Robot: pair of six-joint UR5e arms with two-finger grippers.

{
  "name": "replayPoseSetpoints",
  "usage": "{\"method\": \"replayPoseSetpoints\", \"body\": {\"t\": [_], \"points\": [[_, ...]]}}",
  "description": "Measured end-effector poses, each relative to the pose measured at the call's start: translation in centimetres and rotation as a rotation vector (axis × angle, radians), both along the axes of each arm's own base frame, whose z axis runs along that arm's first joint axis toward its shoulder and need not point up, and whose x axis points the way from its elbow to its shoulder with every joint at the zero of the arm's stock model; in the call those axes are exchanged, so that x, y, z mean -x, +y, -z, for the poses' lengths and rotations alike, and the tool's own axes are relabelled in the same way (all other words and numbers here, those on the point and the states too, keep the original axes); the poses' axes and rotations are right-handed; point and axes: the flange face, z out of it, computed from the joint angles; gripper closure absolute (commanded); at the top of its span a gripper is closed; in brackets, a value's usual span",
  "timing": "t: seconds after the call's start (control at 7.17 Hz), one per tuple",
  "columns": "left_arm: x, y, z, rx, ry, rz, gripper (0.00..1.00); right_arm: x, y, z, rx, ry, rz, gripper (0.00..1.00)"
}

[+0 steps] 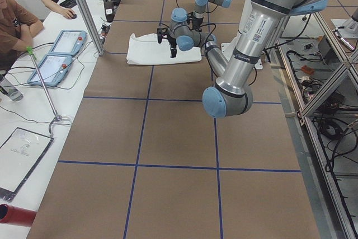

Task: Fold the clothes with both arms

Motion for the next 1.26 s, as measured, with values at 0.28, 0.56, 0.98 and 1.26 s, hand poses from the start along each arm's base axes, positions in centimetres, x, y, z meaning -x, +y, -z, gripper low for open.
{"method": "replayPoseSetpoints", "body": {"t": [0.28, 0.56, 0.98, 1.26], "points": [[-0.1, -0.1, 0.1, 0.000, 0.001, 0.000, 0.00, 0.0, -0.3, -0.5, -0.003, 0.013, 0.006, 0.00], [-0.2, -0.1, 0.2, 0.001, 0.003, -0.002, 0.00, -0.4, -0.9, -1.0, -0.006, 0.027, 0.004, 0.00], [-0.5, 0.2, 0.3, 0.006, 0.005, -0.007, 0.00, -3.0, -2.5, -4.0, -0.008, 0.078, -0.003, 0.00], [-0.6, 0.3, 0.3, 0.006, 0.006, -0.009, 0.00, -6.4, -3.7, -5.9, -0.021, 0.105, 0.001, 0.00]]}}
